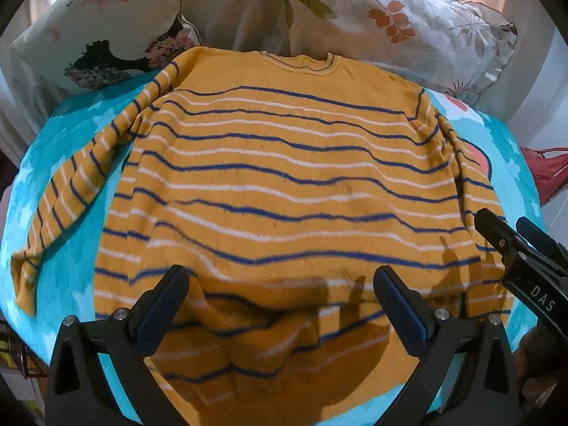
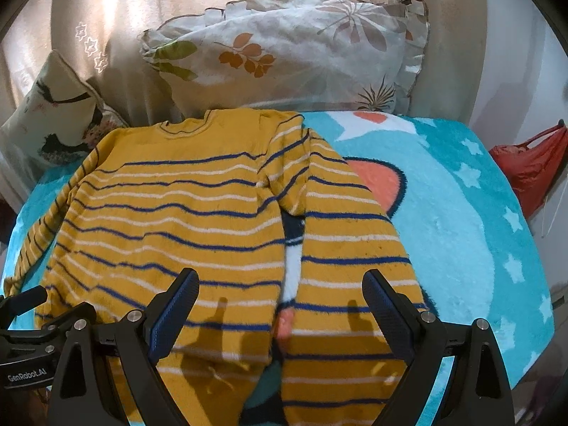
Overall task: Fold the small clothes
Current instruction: 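Position both tools above the yellow striped sweater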
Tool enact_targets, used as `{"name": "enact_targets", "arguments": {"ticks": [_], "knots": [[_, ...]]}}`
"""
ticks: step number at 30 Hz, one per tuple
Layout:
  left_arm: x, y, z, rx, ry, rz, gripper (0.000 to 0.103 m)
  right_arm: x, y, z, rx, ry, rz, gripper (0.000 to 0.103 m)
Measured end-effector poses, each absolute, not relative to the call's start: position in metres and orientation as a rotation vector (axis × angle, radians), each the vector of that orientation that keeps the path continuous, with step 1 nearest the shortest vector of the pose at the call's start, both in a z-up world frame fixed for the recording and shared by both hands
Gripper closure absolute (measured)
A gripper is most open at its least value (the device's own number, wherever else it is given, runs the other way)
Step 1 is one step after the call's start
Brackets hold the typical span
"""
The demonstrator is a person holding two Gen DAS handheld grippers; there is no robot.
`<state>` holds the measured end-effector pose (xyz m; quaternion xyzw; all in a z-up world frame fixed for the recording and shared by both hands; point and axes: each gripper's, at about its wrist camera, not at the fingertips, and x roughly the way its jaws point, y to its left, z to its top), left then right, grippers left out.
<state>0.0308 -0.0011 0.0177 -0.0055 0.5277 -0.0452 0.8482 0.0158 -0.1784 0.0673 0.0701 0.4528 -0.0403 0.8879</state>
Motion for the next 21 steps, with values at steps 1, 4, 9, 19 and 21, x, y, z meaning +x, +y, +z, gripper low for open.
{"name": "enact_targets", "arguments": {"ticks": [1, 4, 9, 19, 21], "knots": [[0.034, 0.000, 0.017, -0.008, 1.120, -0.099, 0.000, 0.018, -0.177, 0.067, 0.149, 0.944, -0.088, 0.007], [0.044, 0.004, 0.013, -0.007, 1.132, -0.115, 0.000, 0.027, -0.172, 0.063, 0.155, 0.955, -0.101, 0.007], [0.059, 0.010, 0.006, -0.004, 1.150, -0.134, 0.000, 0.039, -0.163, 0.057, 0.150, 0.977, -0.121, 0.007], [0.077, 0.017, -0.005, -0.029, 1.194, -0.177, 0.000, 0.053, -0.153, 0.052, 0.136, 1.007, -0.156, 0.007], [0.080, 0.018, -0.007, -0.030, 1.201, -0.183, 0.000, 0.054, -0.154, 0.052, 0.137, 1.011, -0.164, 0.007]]}}
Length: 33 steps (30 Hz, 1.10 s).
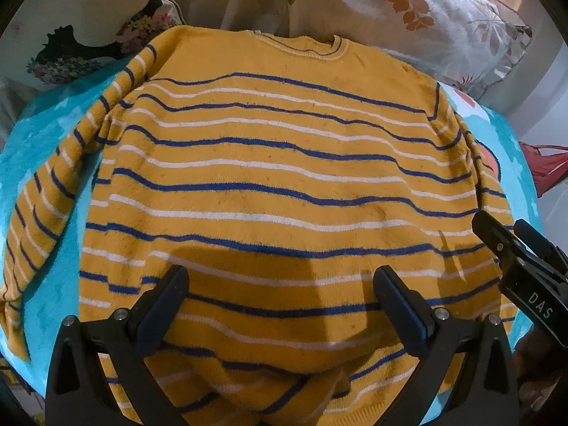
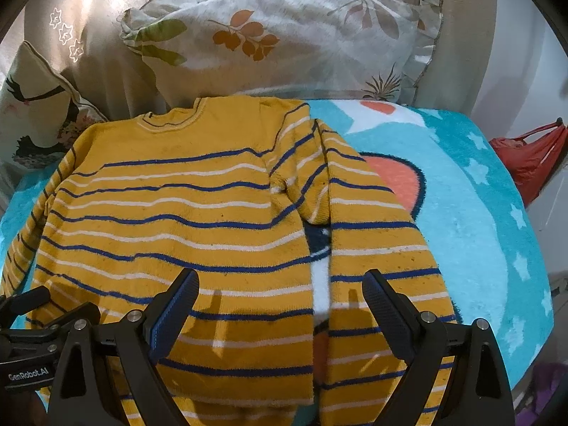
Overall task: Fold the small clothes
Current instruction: 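Position both tools above the yellow striped sweater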
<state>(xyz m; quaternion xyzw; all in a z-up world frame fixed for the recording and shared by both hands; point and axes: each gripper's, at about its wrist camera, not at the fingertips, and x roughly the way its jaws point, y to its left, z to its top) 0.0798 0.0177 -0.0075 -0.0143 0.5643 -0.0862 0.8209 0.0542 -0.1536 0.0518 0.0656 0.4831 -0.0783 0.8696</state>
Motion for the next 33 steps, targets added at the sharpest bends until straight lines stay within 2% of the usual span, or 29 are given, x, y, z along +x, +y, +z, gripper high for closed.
{"name": "enact_targets", "arguments": {"ticks": [19, 33], "knots": [[0.101, 0.011, -0.022, -0.031, 1.244, -0.220, 0.000, 0.059, -0.158, 0.048, 0.151, 1.032, -0.225, 0.007], [0.080, 0.010, -0.019, -0.042, 1.237, -0.202, 0.000, 0.041, -0.160, 0.049, 0.150, 1.029, -0.201, 0.007]]}}
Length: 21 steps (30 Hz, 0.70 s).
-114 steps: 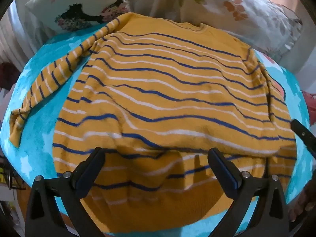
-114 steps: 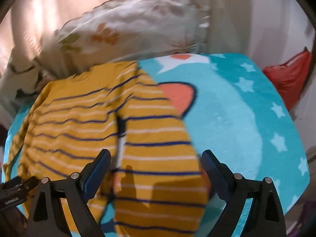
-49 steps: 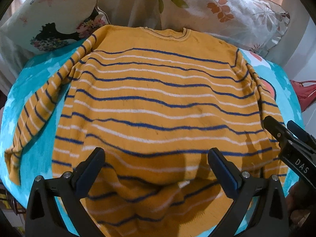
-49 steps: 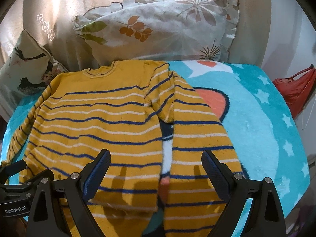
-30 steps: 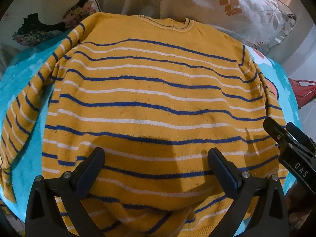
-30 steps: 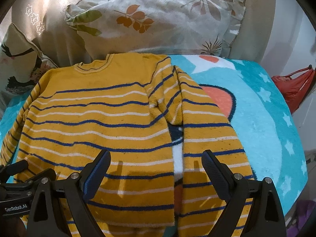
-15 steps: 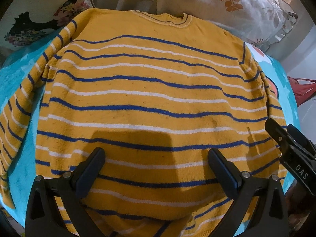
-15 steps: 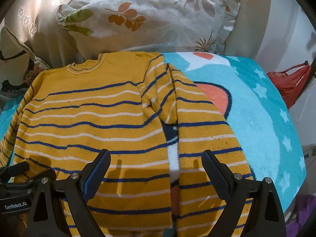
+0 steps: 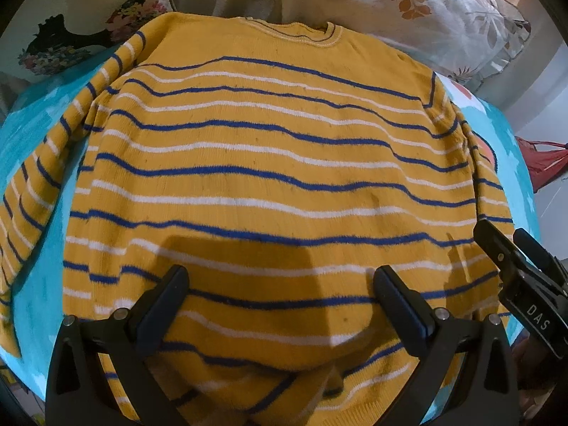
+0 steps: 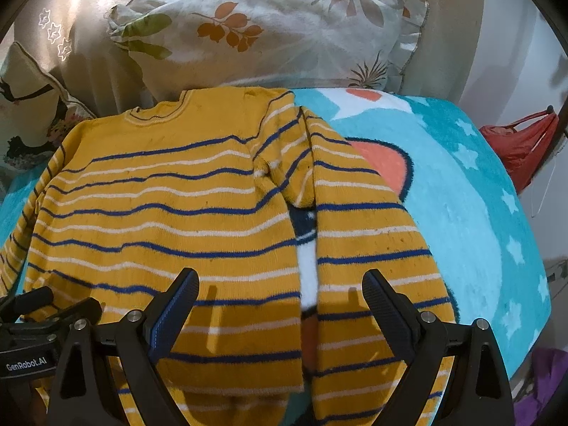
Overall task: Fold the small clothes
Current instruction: 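Position both tools above the yellow striped sweater, then grasp a sweater sleeve cuff with the right tool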
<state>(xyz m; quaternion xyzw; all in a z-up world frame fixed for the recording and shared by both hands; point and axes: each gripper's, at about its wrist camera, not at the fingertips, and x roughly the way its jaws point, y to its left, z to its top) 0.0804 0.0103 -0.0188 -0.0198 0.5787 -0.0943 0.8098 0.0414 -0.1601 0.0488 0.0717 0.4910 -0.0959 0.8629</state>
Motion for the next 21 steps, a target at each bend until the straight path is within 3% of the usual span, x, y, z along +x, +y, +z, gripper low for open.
{"name": "enact_targets", "arguments": {"ticks": [21], "knots": [[0.042, 0.059, -0.011, -0.163, 1.192, -0.065, 0.000, -0.040, -0.165, 0.035, 0.182, 1.123, 0.172, 0.007]]}}
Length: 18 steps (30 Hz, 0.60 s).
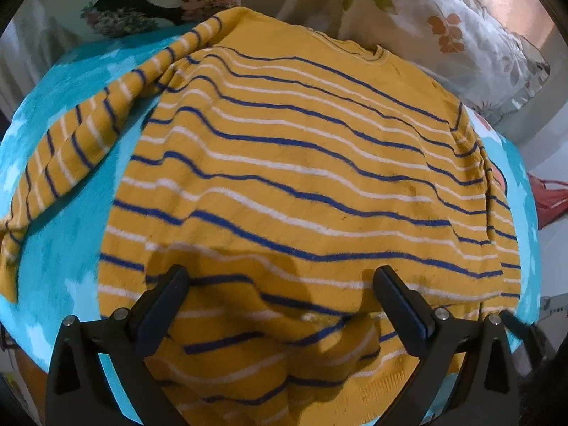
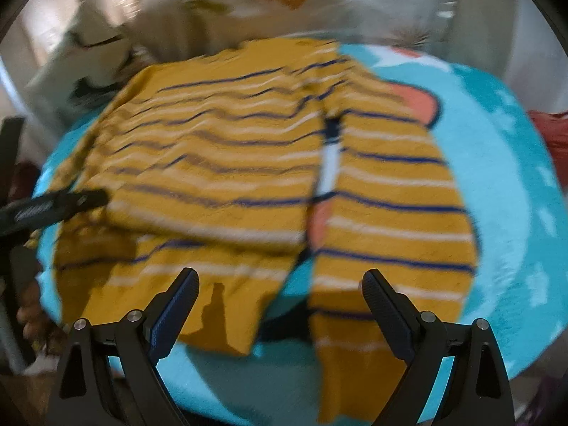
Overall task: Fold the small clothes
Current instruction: 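Grasp a sweater sleeve cuff with the right tool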
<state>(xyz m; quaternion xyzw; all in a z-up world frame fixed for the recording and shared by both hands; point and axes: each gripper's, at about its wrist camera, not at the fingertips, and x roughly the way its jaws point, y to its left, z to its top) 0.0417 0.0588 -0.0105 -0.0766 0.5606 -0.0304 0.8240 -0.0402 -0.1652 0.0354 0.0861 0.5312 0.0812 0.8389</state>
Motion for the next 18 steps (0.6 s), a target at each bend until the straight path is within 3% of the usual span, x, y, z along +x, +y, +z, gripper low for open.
{"name": "enact_targets", "arguments": {"ticks": [4, 6, 9, 10, 13, 18], "knots": [[0.033, 0.061, -0.004, -0.158, 1.171, -0.044, 0.000, -0.049, -0.153, 0.033, 0.160, 1.125, 0.272, 0.008], [0.029, 0.062, -0.002, -0.152, 1.163, -0.033, 0.000, -0.047, -0.145, 0.025, 0.127, 1.143, 0.284, 0.015], [0.023, 0.066, -0.001, -0.157, 1.163, -0.005, 0.000, -0.042, -0.138, 0.012, 0.097, 1.146, 0.267, 0.034], [0.022, 0.067, -0.001, -0.162, 1.164, 0.003, 0.000, -0.041, -0.137, 0.012, 0.100, 1.141, 0.274, 0.054], [0.019, 0.073, 0.000, -0.191, 1.169, 0.032, 0.000, -0.037, -0.143, 0.015, 0.207, 1.181, 0.337, 0.092], [0.013, 0.073, 0.011, -0.217, 1.148, 0.053, 0.000, -0.079, -0.160, 0.031, 0.301, 1.267, 0.531, 0.097]]}}
